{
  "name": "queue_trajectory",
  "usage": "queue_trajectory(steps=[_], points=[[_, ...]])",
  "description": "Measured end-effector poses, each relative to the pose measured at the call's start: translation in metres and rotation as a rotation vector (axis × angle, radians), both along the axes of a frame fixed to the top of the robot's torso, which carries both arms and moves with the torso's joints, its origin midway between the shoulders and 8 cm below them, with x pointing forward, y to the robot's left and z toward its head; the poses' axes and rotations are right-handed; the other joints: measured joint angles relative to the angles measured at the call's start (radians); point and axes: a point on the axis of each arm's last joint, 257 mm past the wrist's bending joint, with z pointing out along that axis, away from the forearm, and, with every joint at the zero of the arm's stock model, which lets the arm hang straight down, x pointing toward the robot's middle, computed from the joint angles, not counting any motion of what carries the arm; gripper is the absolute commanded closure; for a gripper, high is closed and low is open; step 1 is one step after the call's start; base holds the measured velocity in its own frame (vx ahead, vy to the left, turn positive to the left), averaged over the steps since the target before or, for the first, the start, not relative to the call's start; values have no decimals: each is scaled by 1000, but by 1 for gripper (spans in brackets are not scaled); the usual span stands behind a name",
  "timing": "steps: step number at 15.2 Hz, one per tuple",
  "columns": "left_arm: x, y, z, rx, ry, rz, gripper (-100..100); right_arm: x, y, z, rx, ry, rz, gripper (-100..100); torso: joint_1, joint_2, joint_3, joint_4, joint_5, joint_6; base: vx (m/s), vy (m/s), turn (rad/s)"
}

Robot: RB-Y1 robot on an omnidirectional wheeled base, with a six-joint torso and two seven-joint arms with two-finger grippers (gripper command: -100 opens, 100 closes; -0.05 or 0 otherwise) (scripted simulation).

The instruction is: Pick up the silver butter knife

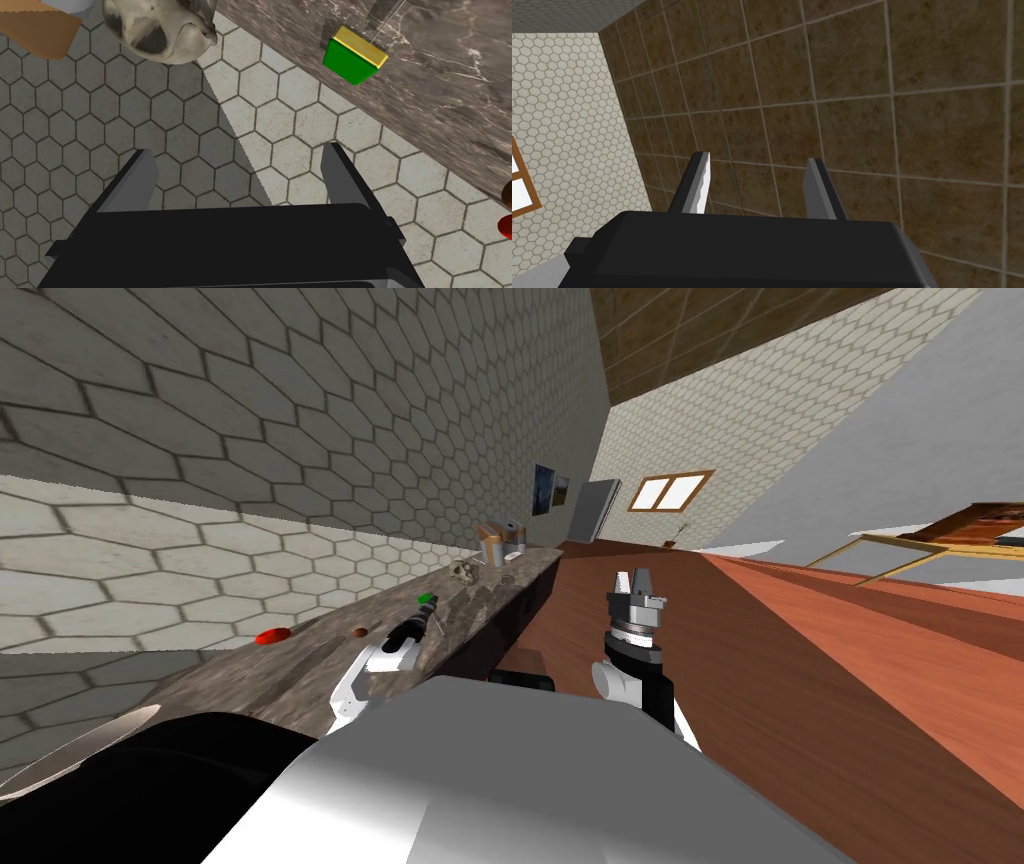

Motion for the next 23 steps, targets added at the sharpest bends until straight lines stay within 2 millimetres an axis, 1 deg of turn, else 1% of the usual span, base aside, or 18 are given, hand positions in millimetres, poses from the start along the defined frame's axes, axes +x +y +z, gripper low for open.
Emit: queue_trajectory(steps=[3,6,8,10,12,16,19,23], points=[[-12,13,-13,13,65,37,-100,0,0,0,0,0,0,0,0,0,0,0,0,0,11,4,-136],[-28,27,-28,30,144,81,-100,0,0,0,0,0,0,0,0,0,0,0,0,0,15,9,-135],[-34,35,-36,35,186,104,-100,0,0,0,0,0,0,0,0,0,0,0,0,0,11,6,-117],[-41,40,-46,37,228,126,-100,0,0,0,0,0,0,0,0,0,0,0,0,0,10,5,-121],[-53,49,-55,42,273,150,-100,0,0,0,0,0,0,0,0,0,0,0,0,0,10,8,-97],[-69,59,-67,49,353,191,-100,0,0,0,0,0,0,0,0,0,0,0,0,0,13,9,-137],[-87,69,-81,49,433,230,-100,0,0,0,0,0,0,0,1,0,0,0,0,0,15,13,-152],[-113,77,-97,44,532,276,-100,0,0,0,0,0,0,0,0,0,0,0,0,0,12,12,-127]])
